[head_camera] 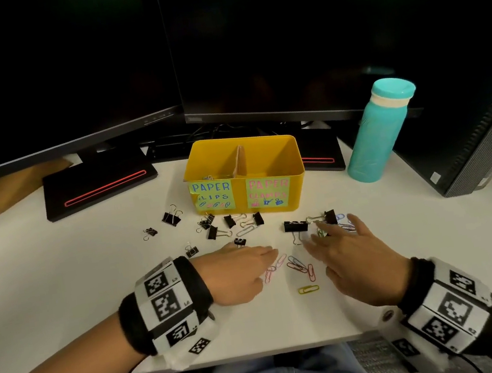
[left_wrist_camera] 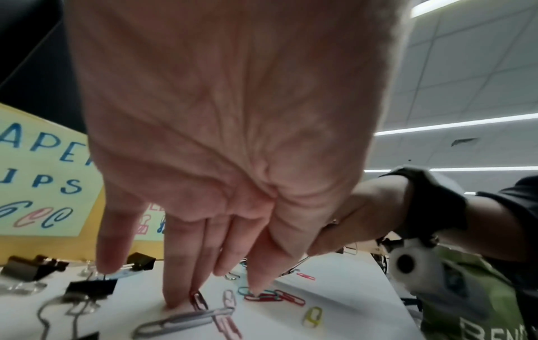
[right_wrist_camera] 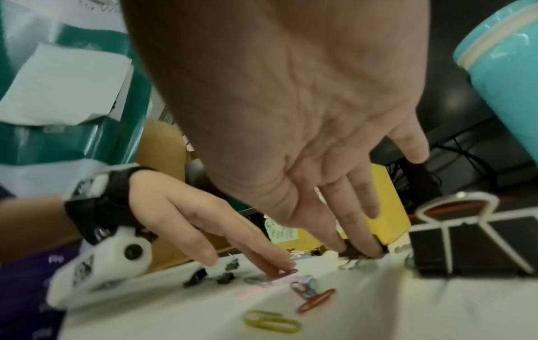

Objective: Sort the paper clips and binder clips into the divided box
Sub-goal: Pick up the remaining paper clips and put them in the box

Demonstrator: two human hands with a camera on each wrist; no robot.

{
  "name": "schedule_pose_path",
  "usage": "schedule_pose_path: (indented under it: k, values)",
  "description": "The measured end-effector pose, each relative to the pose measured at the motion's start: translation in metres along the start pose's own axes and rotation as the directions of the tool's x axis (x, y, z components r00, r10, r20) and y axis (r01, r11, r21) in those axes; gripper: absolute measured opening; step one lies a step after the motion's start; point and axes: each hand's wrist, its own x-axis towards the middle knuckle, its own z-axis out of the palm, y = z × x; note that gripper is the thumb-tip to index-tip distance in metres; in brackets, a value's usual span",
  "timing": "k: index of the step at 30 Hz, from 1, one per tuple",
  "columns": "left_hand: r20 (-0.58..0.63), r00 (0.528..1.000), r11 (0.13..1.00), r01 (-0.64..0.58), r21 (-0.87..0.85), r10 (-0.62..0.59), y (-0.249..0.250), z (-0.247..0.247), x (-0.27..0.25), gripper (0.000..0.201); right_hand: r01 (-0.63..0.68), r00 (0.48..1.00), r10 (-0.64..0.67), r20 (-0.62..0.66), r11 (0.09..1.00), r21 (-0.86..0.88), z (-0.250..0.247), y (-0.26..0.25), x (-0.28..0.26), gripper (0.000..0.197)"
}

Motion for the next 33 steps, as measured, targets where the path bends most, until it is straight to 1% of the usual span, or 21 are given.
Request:
schedule_pose_path:
  k: [2, 3, 6, 7, 9, 11, 12, 14, 16, 18, 19, 21, 22, 23, 25, 26, 29, 30, 31, 33]
  values:
    - [-0.029, 0.999, 1.000, 0.020, 0.003, -0.020, 0.000, 0.001, -0.001, 0.054, -0.064, 0.998, 0.065, 0.012, 0.995, -0.076, 0.004, -0.001, 0.003, 0.058]
    - [-0.034, 0.999, 0.999, 0.035, 0.013, -0.034, 0.000, 0.002, -0.001, 0.051, -0.065, 0.998, 0.065, -0.005, 0.995, -0.081, 0.005, -0.003, 0.002, 0.058]
    - [-0.028, 0.999, 0.999, 0.034, 0.023, -0.034, -0.002, 0.010, -0.004, 0.045, 0.033, 0.992, -0.040, -0.116, 0.998, -0.061, 0.013, -0.006, -0.004, 0.050]
    - [-0.046, 0.999, 0.999, 0.029, 0.019, -0.028, -0.002, 0.012, -0.005, 0.046, 0.062, 0.986, -0.068, -0.153, 0.997, -0.040, 0.015, -0.006, -0.007, 0.047]
    - [-0.135, 0.990, 0.999, 0.033, 0.015, -0.031, -0.003, 0.015, -0.008, 0.044, 0.098, 0.979, -0.091, -0.182, 0.995, 0.028, 0.011, -0.004, -0.013, 0.040]
    - [-0.194, 0.980, 0.999, 0.049, -0.006, -0.049, -0.002, 0.016, -0.009, 0.041, 0.121, 0.989, -0.110, -0.103, 0.987, 0.108, 0.004, -0.001, -0.015, 0.041]
    - [-0.186, 0.981, 0.998, 0.058, -0.026, -0.062, -0.001, 0.016, -0.010, 0.041, 0.167, 0.983, -0.155, -0.097, 0.978, 0.124, 0.006, 0.001, -0.016, 0.043]
    - [-0.137, 0.987, 0.996, 0.074, -0.046, -0.080, 0.002, 0.017, -0.009, 0.043, 0.206, 0.978, -0.192, -0.085, 0.958, 0.199, 0.009, 0.000, -0.015, 0.046]
    - [-0.113, 0.989, 0.994, 0.085, -0.061, -0.092, 0.005, 0.016, -0.007, 0.039, 0.217, 0.975, -0.193, -0.108, 0.931, 0.294, 0.010, -0.003, -0.007, 0.045]
    - [-0.149, 0.979, 0.987, 0.124, -0.107, -0.139, 0.003, 0.011, -0.003, 0.038, 0.176, 0.983, -0.144, -0.113, 0.908, 0.379, 0.006, -0.001, 0.001, 0.036]
    - [-0.174, 0.970, 0.981, 0.152, -0.121, -0.172, 0.002, 0.009, 0.000, 0.040, 0.150, 0.988, -0.125, -0.087, 0.902, 0.404, 0.004, 0.002, 0.005, 0.043]
    - [-0.194, 0.957, 0.974, 0.200, -0.108, -0.218, -0.001, 0.006, 0.007, 0.051, 0.085, 0.994, -0.107, 0.029, 0.903, 0.421, 0.002, 0.005, 0.014, 0.071]
    - [-0.202, 0.952, 0.972, 0.210, -0.106, -0.228, -0.002, 0.006, 0.011, 0.056, 0.066, 0.993, -0.102, 0.060, 0.896, 0.439, 0.002, 0.004, 0.018, 0.077]
    - [-0.221, 0.946, 0.969, 0.212, -0.127, -0.236, -0.003, 0.006, 0.015, 0.059, 0.054, 0.994, -0.094, 0.061, 0.876, 0.480, 0.004, 0.002, 0.023, 0.077]
    - [-0.276, 0.926, 0.954, 0.198, -0.224, -0.257, -0.004, 0.006, 0.022, 0.061, 0.059, 0.997, -0.073, 0.002, 0.825, 0.562, 0.008, 0.000, 0.034, 0.062]
    - [-0.300, 0.915, 0.942, 0.186, -0.278, -0.269, -0.004, 0.006, 0.025, 0.056, 0.066, 0.998, -0.062, -0.027, 0.811, 0.582, 0.010, 0.000, 0.039, 0.052]
    - [-0.340, 0.895, 0.914, 0.153, -0.375, -0.290, -0.004, 0.006, 0.026, 0.026, 0.089, 0.996, -0.060, -0.069, 0.798, 0.596, 0.010, -0.001, 0.050, 0.030]
    - [-0.345, 0.893, 0.915, 0.154, -0.372, -0.290, -0.002, 0.007, 0.026, 0.018, 0.097, 0.995, -0.067, -0.072, 0.802, 0.589, 0.011, -0.002, 0.052, 0.024]
    - [-0.345, 0.893, 0.927, 0.171, -0.333, -0.288, 0.000, 0.009, 0.025, 0.014, 0.101, 0.995, -0.070, -0.076, 0.810, 0.577, 0.011, -0.003, 0.052, 0.020]
    - [-0.338, 0.903, 0.961, 0.218, -0.169, -0.265, 0.004, 0.012, 0.024, 0.011, 0.106, 0.994, -0.072, -0.085, 0.832, 0.544, 0.012, -0.005, 0.053, 0.015]
